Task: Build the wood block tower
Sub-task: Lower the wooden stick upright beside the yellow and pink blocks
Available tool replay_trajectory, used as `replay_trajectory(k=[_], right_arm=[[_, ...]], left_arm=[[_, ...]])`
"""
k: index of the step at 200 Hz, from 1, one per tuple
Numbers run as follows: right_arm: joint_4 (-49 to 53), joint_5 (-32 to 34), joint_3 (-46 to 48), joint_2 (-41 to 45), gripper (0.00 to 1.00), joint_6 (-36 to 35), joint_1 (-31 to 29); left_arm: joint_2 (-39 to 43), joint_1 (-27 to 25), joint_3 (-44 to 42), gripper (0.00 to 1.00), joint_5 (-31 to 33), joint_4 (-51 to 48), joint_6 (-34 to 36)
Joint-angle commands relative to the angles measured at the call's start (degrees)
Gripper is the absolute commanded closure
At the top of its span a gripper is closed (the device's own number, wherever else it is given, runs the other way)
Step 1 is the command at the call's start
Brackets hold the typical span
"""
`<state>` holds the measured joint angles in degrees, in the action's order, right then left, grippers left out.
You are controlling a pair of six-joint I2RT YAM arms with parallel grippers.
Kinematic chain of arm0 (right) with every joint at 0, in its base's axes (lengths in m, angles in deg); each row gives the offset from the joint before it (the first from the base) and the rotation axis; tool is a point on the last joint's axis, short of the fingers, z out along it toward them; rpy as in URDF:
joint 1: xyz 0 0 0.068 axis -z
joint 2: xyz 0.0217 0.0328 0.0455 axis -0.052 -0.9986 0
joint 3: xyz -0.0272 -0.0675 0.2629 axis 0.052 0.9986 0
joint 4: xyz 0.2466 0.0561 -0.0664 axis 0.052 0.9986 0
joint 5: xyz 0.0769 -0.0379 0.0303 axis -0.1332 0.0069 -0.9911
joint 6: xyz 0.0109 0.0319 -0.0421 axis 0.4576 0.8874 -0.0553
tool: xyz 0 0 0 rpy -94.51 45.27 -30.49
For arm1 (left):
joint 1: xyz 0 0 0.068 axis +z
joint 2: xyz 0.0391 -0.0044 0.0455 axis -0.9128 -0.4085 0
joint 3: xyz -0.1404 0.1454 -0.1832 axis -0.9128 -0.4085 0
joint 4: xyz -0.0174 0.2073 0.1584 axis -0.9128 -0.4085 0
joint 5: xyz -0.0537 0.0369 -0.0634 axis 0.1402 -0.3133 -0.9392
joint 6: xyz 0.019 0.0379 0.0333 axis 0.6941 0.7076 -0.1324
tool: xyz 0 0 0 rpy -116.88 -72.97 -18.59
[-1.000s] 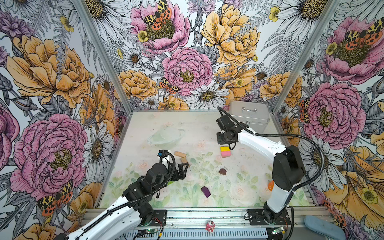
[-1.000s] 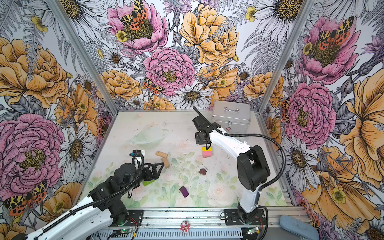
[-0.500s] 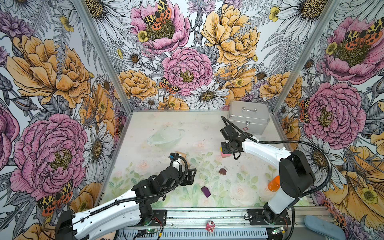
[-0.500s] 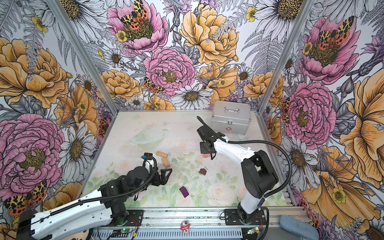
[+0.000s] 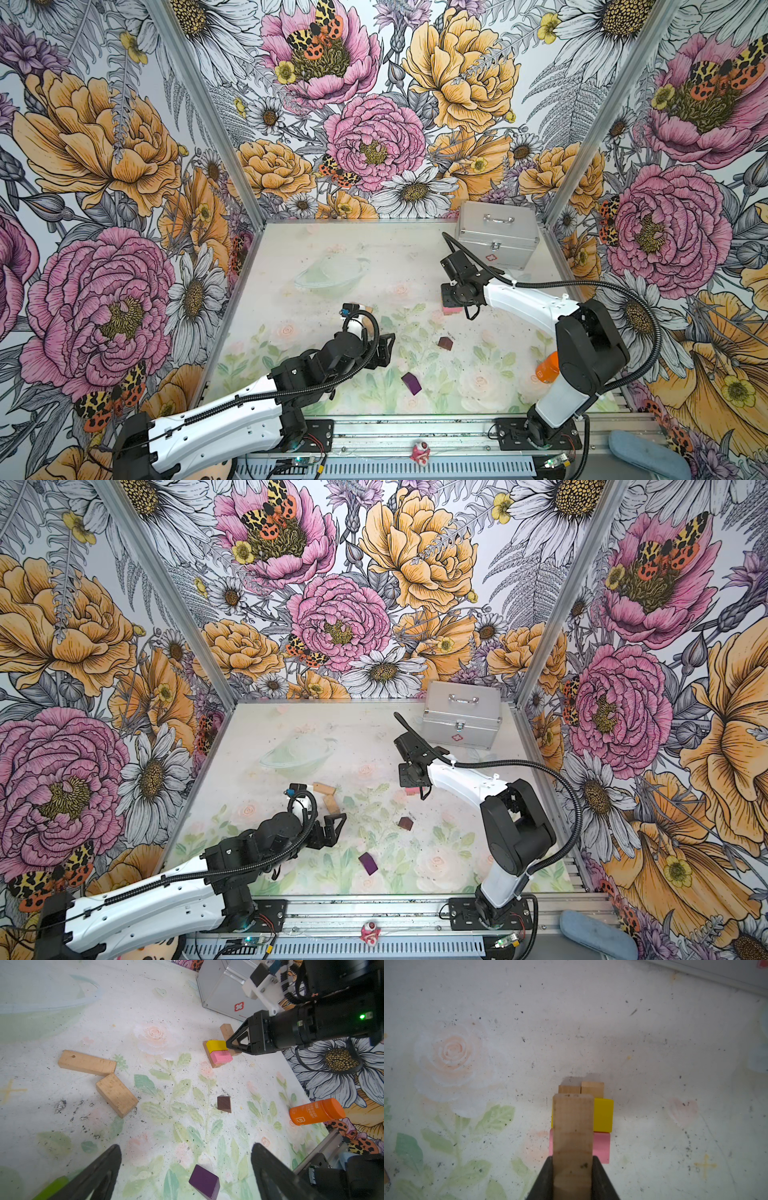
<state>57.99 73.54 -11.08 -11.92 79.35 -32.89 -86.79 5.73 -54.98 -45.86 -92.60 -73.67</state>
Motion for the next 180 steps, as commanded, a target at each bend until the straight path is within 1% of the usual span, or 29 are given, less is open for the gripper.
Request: replay_trajectory(k=[1,111,180], right_arm=[[-1.84,-1.00,-0.05,-1.23,0.74,1.41,0.25],[-2.19,-1.44,0.30,-4.06,0.74,1.85,-0.02],[-2.18,-1.35,0.16,-4.30,0.73,1.67,0.02]], left_arm=[[0.31,-0.39,-0.16,0.01,1.48,1.57,-0.07],[0.49,-0.16,-1.16,0.01,1.49,1.93,0.37],[0.49,-0.04,-1.24,0.01,1.47,1.92,0.40]])
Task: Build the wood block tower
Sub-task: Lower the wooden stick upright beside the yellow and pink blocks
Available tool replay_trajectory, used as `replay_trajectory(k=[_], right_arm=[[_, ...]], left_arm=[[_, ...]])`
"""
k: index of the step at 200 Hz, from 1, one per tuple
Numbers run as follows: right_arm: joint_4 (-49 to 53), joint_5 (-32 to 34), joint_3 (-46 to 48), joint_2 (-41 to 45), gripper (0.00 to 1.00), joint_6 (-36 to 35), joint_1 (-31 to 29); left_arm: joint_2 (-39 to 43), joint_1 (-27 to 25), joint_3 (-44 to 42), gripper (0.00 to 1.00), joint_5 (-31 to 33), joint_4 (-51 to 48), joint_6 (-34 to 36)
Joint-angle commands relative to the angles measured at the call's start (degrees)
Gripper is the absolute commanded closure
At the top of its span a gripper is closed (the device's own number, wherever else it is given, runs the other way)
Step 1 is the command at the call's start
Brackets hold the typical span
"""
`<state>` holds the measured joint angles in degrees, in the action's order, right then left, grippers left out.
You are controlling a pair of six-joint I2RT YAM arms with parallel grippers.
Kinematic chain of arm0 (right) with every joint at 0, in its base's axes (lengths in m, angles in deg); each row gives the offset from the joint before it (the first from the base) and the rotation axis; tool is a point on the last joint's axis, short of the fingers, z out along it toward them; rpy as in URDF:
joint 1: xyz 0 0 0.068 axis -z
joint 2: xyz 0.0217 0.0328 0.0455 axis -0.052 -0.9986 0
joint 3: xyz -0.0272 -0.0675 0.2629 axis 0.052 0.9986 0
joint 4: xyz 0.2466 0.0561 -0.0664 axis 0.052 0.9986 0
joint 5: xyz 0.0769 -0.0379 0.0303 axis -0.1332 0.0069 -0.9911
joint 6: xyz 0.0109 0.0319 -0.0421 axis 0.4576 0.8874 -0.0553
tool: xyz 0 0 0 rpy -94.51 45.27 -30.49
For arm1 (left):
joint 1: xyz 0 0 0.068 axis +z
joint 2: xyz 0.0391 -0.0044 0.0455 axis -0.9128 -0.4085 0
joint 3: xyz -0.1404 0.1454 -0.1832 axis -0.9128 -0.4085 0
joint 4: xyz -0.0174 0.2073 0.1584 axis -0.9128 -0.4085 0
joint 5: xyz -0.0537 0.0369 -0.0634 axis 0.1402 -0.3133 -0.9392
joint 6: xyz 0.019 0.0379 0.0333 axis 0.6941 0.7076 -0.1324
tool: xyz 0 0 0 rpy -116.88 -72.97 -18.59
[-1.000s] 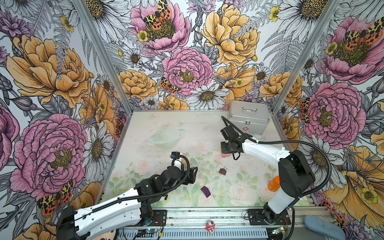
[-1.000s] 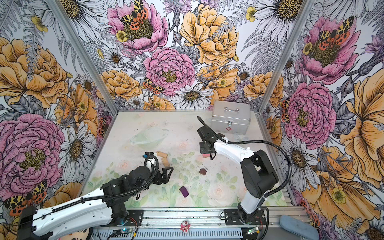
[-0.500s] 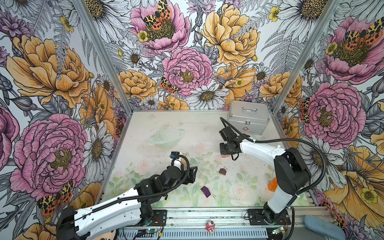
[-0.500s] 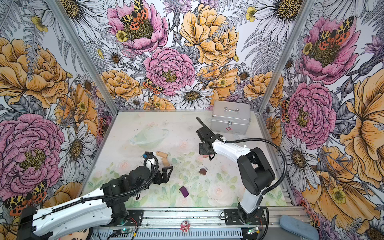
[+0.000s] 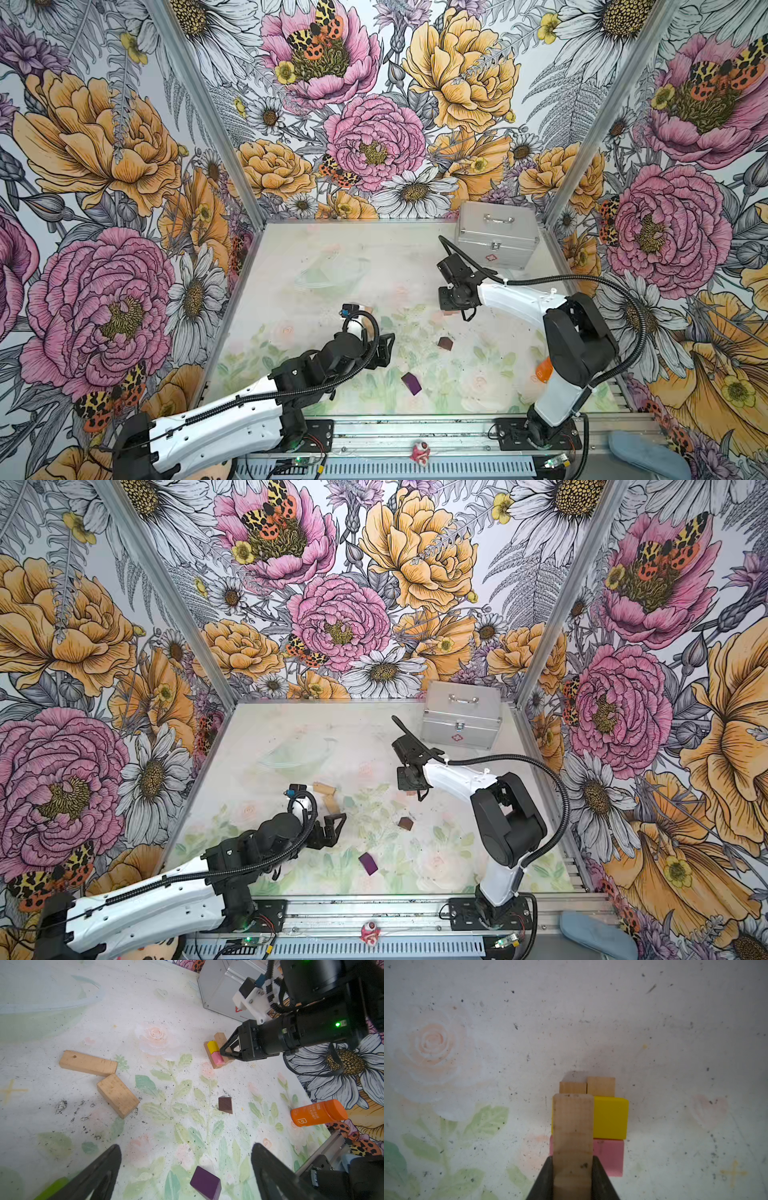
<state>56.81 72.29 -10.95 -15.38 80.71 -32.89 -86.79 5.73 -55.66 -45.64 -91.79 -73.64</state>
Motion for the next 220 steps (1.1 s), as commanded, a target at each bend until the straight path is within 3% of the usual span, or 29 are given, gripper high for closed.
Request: replay_trajectory(k=[1,166,220], right_arm=[[-0.96,-0.11,0.05,-0.85,0.73,0.38,0.03],[-0.97,-0.02,-0.16,-1.81,0.72,0.62,-0.35],[-1.01,-0.01,-0.19,-1.60,0.67,0.69,-0.41]], left_arm=[[0.53,-0.09,-0.52,0.01,1.26,1.11,0.32],[1.70,-0.01,-1.36,0.01,1.36,0.50,-0.09],[2.16,0.08,-1.44,0.01,1.44,0.02,-0.17]])
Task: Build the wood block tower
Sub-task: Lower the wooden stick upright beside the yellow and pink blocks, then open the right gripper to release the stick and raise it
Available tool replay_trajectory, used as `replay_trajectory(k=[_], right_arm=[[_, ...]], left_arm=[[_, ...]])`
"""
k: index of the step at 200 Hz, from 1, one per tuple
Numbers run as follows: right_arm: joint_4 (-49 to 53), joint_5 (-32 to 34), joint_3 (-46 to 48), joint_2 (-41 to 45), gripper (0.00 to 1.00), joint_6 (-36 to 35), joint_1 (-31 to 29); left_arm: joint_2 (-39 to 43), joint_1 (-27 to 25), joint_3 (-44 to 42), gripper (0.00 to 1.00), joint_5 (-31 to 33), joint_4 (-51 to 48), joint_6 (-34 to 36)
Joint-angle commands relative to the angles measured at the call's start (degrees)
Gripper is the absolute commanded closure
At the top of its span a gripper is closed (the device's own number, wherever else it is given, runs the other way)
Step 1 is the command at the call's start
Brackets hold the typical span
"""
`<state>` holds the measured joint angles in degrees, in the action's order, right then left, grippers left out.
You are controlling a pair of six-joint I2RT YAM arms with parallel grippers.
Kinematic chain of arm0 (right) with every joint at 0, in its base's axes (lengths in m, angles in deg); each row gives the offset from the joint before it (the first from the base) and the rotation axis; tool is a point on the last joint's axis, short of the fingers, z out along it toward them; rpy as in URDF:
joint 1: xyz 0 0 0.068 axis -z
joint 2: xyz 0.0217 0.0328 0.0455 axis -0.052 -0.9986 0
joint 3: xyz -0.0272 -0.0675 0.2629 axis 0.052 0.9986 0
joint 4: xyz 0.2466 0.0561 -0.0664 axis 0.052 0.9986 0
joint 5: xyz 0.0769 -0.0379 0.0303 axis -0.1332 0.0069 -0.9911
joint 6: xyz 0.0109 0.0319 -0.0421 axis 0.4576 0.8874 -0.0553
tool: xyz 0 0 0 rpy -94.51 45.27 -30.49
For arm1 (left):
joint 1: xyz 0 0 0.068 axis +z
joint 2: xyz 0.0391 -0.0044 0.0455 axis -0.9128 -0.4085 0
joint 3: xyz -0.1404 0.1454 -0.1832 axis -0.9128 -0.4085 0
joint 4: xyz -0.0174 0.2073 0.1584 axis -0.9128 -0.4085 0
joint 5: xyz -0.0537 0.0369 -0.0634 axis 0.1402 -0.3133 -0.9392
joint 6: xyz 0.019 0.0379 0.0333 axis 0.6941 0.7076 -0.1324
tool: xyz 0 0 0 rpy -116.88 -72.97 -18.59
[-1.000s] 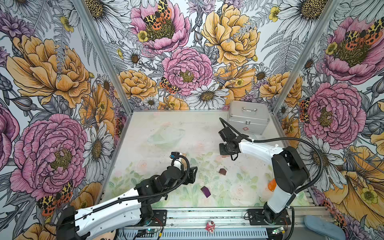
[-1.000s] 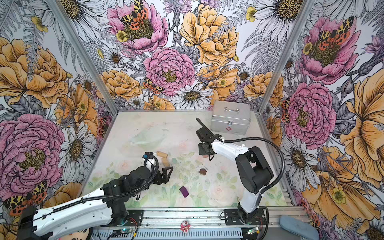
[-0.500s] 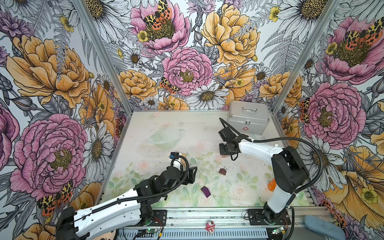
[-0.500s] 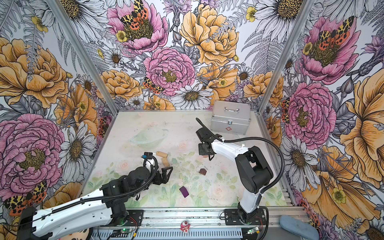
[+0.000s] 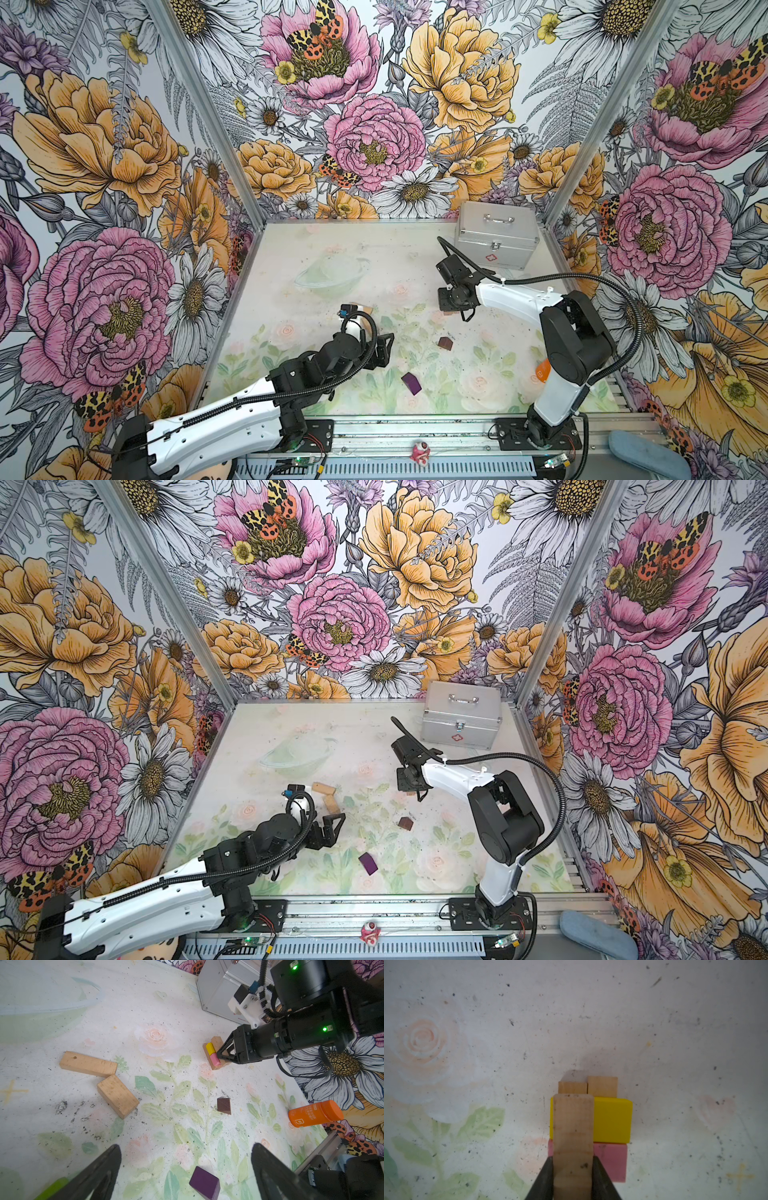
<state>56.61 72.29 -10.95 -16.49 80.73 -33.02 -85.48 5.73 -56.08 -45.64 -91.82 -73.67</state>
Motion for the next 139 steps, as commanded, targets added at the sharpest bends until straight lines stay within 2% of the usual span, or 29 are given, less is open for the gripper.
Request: replay_trajectory(k=[1,64,104,139], right_arm=[[-0.81,-0.01,-0.19,-0.42,0.67,0.68,-0.24],[-0.51,0.15,0.05,1.02,0.63,0.61,-0.36],[0.96,0.49,-0.87,5.18,0.54,0.04,-0.36],[2.60,0.03,-2.12,9.04,0.52,-0.06,-0.52]], left_arm=[[0.89,0.06,-0.99,0.01,1.44,0.06,-0.15],[1.19,0.04,-0.77,0.01,1.33,-0.26,-0.15],[1.72,0.13,0.41,0.01,2.04,-1.57,0.52],[3.11,0.04,0.60,0.01,1.89,-2.30,0.33]])
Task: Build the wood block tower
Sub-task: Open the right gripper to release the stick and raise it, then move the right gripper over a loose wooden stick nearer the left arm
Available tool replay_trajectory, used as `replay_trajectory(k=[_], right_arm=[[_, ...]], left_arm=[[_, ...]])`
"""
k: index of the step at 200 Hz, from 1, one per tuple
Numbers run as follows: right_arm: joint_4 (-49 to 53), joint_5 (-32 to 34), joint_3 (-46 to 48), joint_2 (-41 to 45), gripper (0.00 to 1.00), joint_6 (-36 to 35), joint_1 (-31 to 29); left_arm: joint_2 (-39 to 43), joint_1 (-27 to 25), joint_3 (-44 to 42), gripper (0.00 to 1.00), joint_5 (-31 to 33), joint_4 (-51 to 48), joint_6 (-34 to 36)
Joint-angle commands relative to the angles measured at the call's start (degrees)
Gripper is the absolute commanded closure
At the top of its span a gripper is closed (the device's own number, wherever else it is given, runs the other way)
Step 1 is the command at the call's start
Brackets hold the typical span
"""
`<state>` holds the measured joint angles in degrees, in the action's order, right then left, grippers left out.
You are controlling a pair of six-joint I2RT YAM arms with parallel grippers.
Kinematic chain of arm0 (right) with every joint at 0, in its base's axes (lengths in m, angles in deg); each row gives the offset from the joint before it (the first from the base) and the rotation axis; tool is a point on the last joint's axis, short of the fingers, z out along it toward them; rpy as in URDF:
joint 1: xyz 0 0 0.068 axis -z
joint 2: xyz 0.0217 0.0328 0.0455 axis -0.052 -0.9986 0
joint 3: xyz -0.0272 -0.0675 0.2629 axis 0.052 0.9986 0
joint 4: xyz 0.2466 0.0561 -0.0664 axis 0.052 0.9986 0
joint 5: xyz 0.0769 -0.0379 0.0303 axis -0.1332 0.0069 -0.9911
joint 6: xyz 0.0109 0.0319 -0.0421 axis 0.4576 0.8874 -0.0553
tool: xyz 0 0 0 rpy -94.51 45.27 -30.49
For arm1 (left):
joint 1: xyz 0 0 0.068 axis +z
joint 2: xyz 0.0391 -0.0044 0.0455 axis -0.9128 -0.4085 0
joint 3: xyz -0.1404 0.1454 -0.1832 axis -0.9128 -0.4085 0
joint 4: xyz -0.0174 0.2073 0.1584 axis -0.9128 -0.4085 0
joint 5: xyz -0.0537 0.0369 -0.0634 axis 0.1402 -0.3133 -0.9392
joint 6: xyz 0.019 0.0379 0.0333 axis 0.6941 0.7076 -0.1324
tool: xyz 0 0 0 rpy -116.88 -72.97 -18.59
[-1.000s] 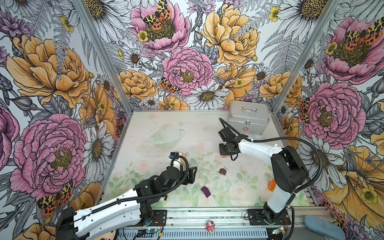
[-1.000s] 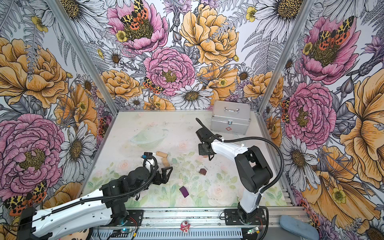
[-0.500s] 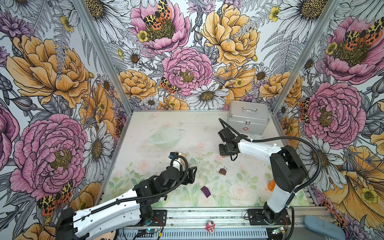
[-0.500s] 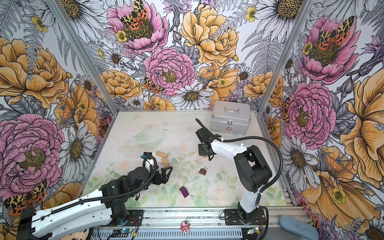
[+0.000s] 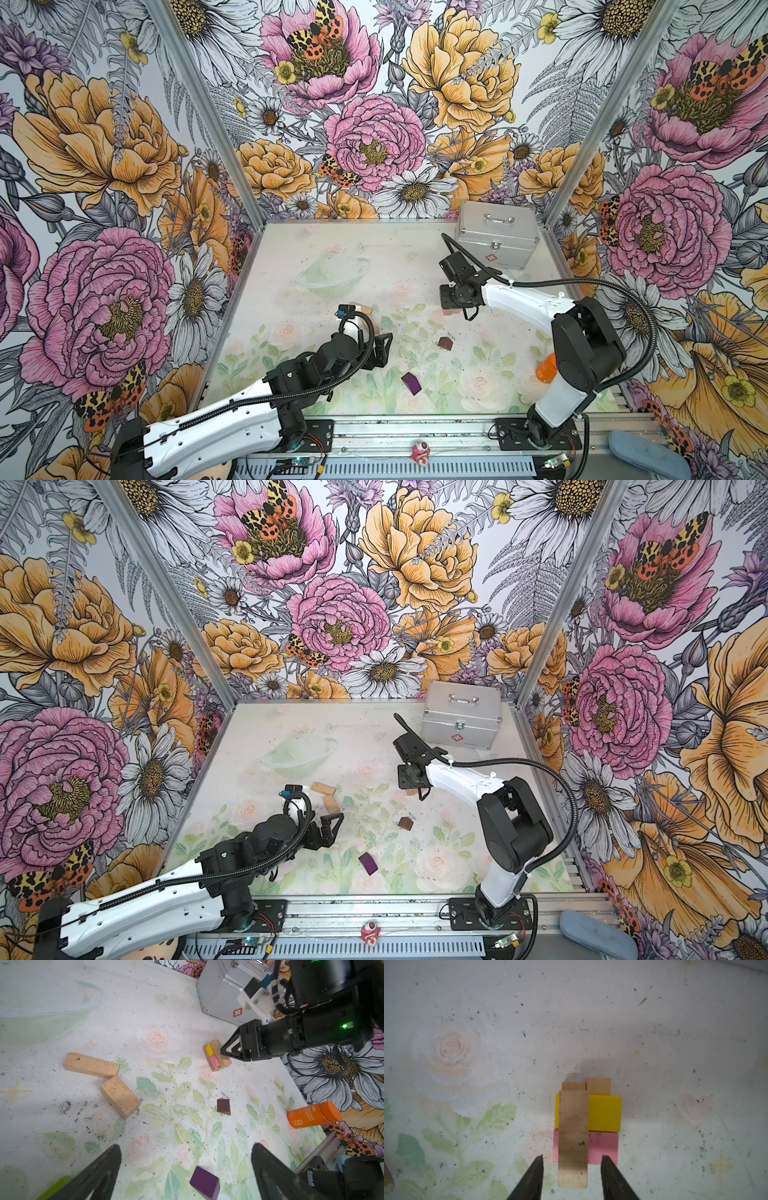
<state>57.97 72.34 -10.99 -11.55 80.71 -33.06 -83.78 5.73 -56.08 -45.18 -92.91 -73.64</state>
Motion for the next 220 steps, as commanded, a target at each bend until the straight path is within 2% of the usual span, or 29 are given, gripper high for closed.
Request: replay_trajectory(k=[1,48,95,156,220], right_arm=[[1.30,-0.04,-2.12,4.24,0.52,-0.06,-0.49],[2.16,-1.47,-4.24,6.57,0.50,0.01,-3.15],[2.33,-2.56,-7.44,4.71,0.50,-0.07,-7.38],[2.31,-5.01,-14.93,-4.24,0.49,-1.34,-10.68],[2.40,-10.00,-27.63,-17.36,0.44,-4.69,-14.11]], left_arm=[[1.46,0.04,0.57,0.01,1.43,-1.25,0.29],[5.57,-2.23,-0.76,0.02,3.72,-3.75,-1.64],[10.12,-6.54,-3.31,0.02,7.80,-6.85,-5.71],[16.53,-7.99,-6.72,0.02,10.28,-11.48,-8.76],[21.60,-7.62,-8.74,0.01,11.80,-14.85,-9.43]])
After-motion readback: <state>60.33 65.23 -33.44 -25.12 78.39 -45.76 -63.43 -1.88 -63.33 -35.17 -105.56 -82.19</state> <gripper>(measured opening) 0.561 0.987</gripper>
